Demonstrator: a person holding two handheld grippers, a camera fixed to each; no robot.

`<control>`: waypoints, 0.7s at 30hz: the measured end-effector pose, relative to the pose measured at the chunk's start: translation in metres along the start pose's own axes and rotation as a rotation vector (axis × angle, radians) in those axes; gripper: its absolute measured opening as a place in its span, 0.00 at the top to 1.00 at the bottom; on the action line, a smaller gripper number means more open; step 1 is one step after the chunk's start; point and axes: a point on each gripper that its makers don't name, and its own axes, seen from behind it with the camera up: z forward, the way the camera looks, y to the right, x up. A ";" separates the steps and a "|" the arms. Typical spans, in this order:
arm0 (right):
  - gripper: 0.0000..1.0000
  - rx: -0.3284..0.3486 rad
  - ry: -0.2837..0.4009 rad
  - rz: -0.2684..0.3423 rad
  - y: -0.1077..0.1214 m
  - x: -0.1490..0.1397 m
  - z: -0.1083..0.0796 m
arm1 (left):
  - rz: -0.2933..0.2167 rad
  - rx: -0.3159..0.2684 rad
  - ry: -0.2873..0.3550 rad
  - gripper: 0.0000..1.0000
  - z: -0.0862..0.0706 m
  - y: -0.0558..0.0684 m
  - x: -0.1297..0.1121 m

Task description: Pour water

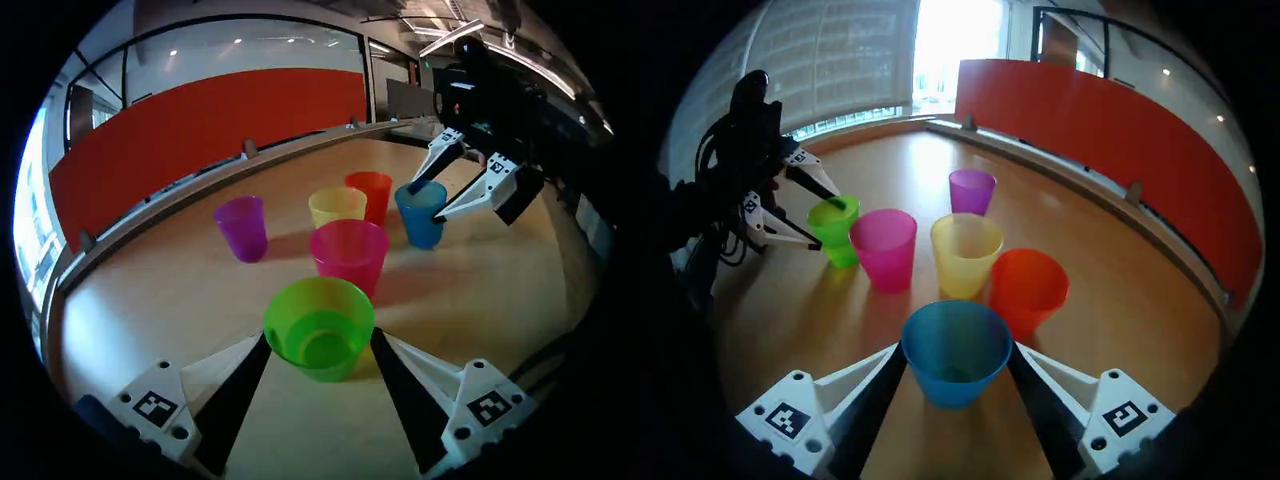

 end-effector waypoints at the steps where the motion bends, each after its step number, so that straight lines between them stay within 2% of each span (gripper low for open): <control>1: 0.08 0.000 -0.004 0.000 0.000 -0.001 -0.001 | -0.002 0.000 0.001 0.10 -0.001 0.000 0.000; 11: 0.07 -0.034 -0.083 -0.046 0.004 -0.023 -0.004 | 0.009 0.008 -0.005 0.09 -0.003 -0.001 -0.002; 21: 0.07 -0.031 -0.094 -0.043 0.002 -0.028 -0.004 | 0.004 0.003 -0.008 0.10 -0.008 0.000 -0.004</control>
